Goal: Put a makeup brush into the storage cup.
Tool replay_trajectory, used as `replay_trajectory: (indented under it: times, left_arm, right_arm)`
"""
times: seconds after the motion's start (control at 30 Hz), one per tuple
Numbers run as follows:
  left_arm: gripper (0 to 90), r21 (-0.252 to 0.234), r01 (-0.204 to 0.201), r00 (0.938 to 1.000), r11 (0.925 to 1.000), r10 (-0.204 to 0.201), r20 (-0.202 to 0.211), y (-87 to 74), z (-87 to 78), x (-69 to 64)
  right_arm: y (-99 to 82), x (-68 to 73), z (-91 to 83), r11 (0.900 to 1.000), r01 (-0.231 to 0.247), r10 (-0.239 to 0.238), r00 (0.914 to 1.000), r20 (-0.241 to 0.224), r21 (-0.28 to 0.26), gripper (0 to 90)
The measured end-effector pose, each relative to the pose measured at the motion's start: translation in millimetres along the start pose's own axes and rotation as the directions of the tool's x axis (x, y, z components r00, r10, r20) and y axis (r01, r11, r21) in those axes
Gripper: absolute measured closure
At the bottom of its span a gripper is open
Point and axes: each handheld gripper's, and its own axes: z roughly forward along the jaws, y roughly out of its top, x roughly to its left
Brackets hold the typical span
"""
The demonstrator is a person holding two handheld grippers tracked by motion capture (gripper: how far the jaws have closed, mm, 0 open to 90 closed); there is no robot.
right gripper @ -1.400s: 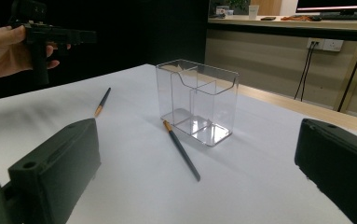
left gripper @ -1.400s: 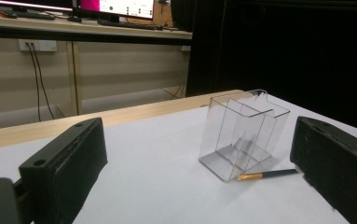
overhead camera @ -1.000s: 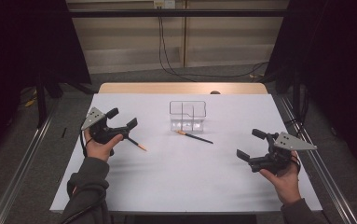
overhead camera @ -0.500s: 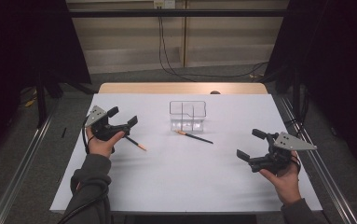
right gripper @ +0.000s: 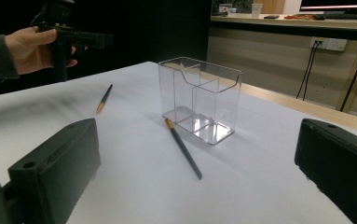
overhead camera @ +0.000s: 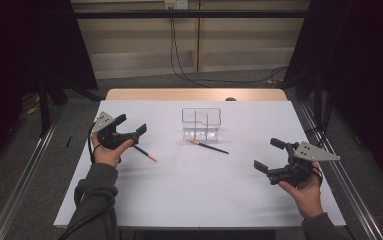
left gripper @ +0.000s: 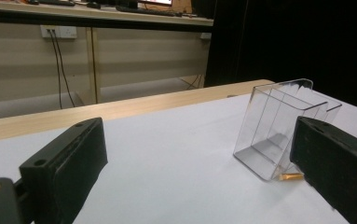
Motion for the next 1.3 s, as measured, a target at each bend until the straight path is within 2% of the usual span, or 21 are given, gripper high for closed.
replay_trajectory:
  times: [0.37,0.53,0.63,0.67,0.7,0.8,0.93,0.97,1.0,1.13,1.17,1.2,1.3]
  left_arm:
    - [3.7,0.075,-0.031,0.9995,0.9967,0.032,-0.004,4.0,0.5,2.7]
    - [3.6,0.106,-0.034,0.9993,0.9938,0.032,0.020,7.1,2.7,3.0]
    - [3.6,0.139,-0.057,0.9981,0.9887,0.053,0.031,9.5,3.3,3.3]
    - [3.6,0.141,-0.051,0.9982,0.9887,0.046,0.040,9.9,3.8,3.5]
    - [3.6,0.158,-0.049,0.9982,0.9862,0.043,0.043,10.6,4.0,3.6]
    - [3.6,0.192,-0.076,0.9964,0.9785,0.068,0.050,12.6,4.3,4.0]
    - [3.6,0.221,-0.089,0.9945,0.9711,0.074,0.073,14.7,5.3,5.0]
    - [3.6,0.228,-0.087,0.9950,0.9698,0.073,0.068,15.1,5.5,4.4]
    - [3.6,0.233,-0.087,0.9942,0.9685,0.070,0.082,15.7,6.2,4.5]
    - [3.6,0.277,-0.121,0.9895,0.9534,0.093,0.111,18.6,8.4,3.9]
    - [3.6,0.283,-0.124,0.9898,0.9509,0.099,0.103,19.3,8.6,3.1]
    - [3.6,0.295,-0.134,0.9877,0.9460,0.103,0.118,20.1,9.1,3.4]
    - [3.6,0.311,-0.140,0.9872,0.9401,0.108,0.118,21.1,10.9,2.6]
  right_arm:
    - [-0.4,-0.7,-0.7,1.0000,-0.002,0.002,0.9999,0.010,0.006,0.0]
    - [-0.6,-1.6,-0.8,1.0000,-0.004,0.004,1.0000,0.006,0.007,0.0]
    - [-0.6,-1.7,-0.8,1.0000,-0.004,0.004,1.0000,0.008,0.008,0.0]
    - [-0.7,-1.6,-0.9,1.0000,-0.005,0.005,0.9999,0.010,0.006,0.0]
    - [-0.7,-1.7,-0.9,1.0000,-0.005,0.005,0.9999,0.010,0.005,0.0]
    - [-0.6,-2.0,-0.9,1.0000,-0.003,0.003,1.0000,0.005,0.001,0.0]
    - [-0.5,-1.7,-0.9,1.0000,-0.005,0.005,1.0000,0.006,0.007,0.0]
    - [-0.5,-1.7,-0.9,1.0000,-0.005,0.005,1.0000,0.006,0.007,0.0]
    - [-0.6,-1.8,-0.8,1.0000,-0.005,0.005,1.0000,0.006,0.007,0.0]
    - [-0.7,-2.0,-0.5,1.0000,-0.002,0.002,1.0000,0.006,0.006,0.0]
    - [-0.7,-1.8,-0.3,1.0000,-0.001,0.001,0.9999,0.012,0.007,0.0]
    - [-0.7,-1.9,-0.3,1.0000,0.000,0.000,0.9999,0.011,0.008,0.0]
    - [-0.7,-2.1,-0.4,1.0000,-0.002,0.002,1.0000,0.008,0.009,0.0]
